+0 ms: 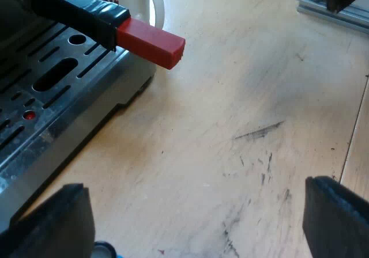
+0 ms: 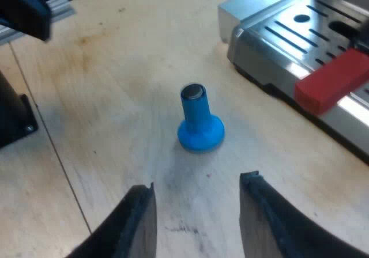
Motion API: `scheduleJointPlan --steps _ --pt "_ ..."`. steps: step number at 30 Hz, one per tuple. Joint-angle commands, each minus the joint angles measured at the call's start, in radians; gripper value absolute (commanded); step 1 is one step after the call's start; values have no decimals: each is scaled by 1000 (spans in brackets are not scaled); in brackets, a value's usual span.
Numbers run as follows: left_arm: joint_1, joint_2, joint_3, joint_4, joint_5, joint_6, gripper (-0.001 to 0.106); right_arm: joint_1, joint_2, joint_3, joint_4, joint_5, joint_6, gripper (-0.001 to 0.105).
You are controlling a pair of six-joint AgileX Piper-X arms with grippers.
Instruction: Grind coffee beans and then tamp
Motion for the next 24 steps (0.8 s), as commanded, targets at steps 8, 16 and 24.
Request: scheduleJointPlan --steps 8,16,24 --pt "-2 0 -3 -12 9 -1 75 2 129 61 -210 154 7 36" --pt "-2 0 -3 -36 9 -1 75 2 304 61 -407 214 23 36" --pt "-2 0 -3 -36 15 -1 75 2 441 61 -533 314 134 29"
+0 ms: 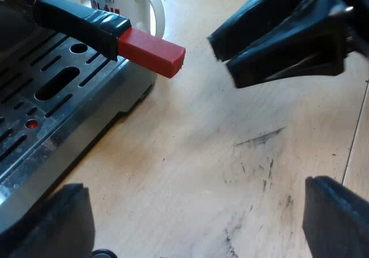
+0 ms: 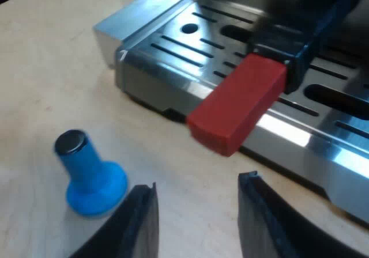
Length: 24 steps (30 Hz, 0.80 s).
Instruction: Grind coffee beans and then tamp
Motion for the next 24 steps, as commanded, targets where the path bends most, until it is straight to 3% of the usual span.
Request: scheduleJointPlan --steps 1,4,13,24 --pt "-2 0 -3 -19 12 -1 75 2 31 -4 -44 14 46 24" --pt "-2 0 -3 -19 12 -1 75 2 57 -4 -44 19 58 16" --pt "-2 0 -3 -19 12 -1 75 2 128 -4 -137 20 76 16" --pt "-2 0 -3 -19 12 -1 75 2 191 -4 -221 106 105 16"
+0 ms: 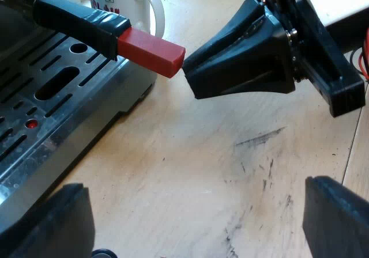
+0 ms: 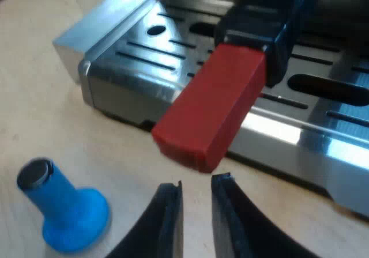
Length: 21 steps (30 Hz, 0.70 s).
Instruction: Grind coffee beans and then tamp
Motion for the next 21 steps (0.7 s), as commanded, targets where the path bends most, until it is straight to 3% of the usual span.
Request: scheduleJointPlan --steps 1,15,21 --pt "-2 0 -3 -19 12 -1 75 2 3 -4 -49 51 8 16" --pt "-2 0 -3 -19 12 -1 75 2 3 -4 -66 70 13 16" --pt "-2 0 -3 -19 12 -1 75 -1 3 -4 -70 144 13 16"
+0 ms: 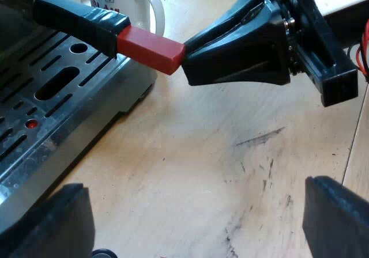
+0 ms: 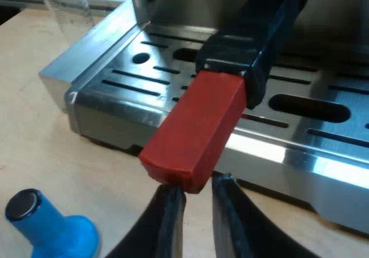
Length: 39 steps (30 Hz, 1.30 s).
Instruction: Grind coffee beans and then tamp
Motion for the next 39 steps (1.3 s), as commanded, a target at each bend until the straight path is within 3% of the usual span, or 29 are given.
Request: scheduleJointPlan --steps 1,7,19,30,35,39 --pt "-2 0 -3 -19 12 -1 75 -6 -1 -4 -33 66 -2 16" --pt "-2 0 -3 -19 12 -1 75 -6 -1 -4 -33 129 18 16" --pt "-2 0 -3 -19 12 -1 75 -6 -1 -4 -33 147 53 16" --pt "-2 0 -3 -19 12 -1 75 -4 -1 -4 44 32 56 16" --pt "-2 0 -3 -19 12 -1 75 -4 -6 -4 156 27 169 16" --pt "-2 0 -3 -19 12 -1 75 18 -32 -4 211 27 168 16"
